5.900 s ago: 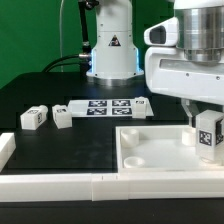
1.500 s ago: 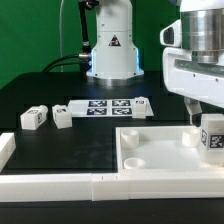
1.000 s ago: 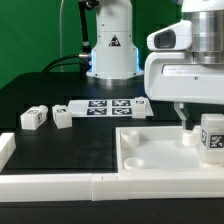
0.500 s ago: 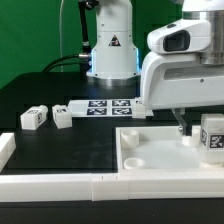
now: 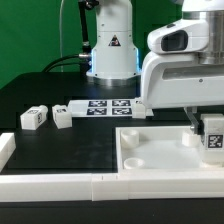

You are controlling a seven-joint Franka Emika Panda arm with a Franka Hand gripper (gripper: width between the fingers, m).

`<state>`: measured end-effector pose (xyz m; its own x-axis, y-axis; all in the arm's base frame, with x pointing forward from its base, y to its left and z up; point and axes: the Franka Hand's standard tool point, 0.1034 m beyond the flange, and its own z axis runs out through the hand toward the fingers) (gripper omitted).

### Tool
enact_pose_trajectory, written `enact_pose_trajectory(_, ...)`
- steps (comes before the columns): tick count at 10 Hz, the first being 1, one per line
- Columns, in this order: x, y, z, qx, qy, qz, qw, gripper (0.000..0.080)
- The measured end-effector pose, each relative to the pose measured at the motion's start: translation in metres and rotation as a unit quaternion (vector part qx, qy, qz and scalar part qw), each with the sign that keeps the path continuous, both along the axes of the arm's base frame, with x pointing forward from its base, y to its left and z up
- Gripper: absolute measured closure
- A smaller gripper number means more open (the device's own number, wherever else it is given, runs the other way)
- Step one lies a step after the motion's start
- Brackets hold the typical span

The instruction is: Assemble one leg

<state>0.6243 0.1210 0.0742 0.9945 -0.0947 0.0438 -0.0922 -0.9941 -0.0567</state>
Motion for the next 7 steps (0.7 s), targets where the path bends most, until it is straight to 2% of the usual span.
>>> enact_pose_trajectory(3, -0.0049, 0.0013, -0.0005, 0.009, -0.018, -0.211, 0.977, 0.0511)
enact_pose_trajectory(4, -0.0045, 0.0005, -0.0009, 0.021, -0.012, -0.303, 0.953, 0.0511)
enact_pose_trajectory(6, -0.0041, -0.0002, -0.0013, 0.032, -0.004, -0.411, 0.911, 0.0509)
enact_pose_trajectory(7, -0.0041, -0.0002, -0.0015, 0.04, 0.002, -0.479, 0.877, 0.0509)
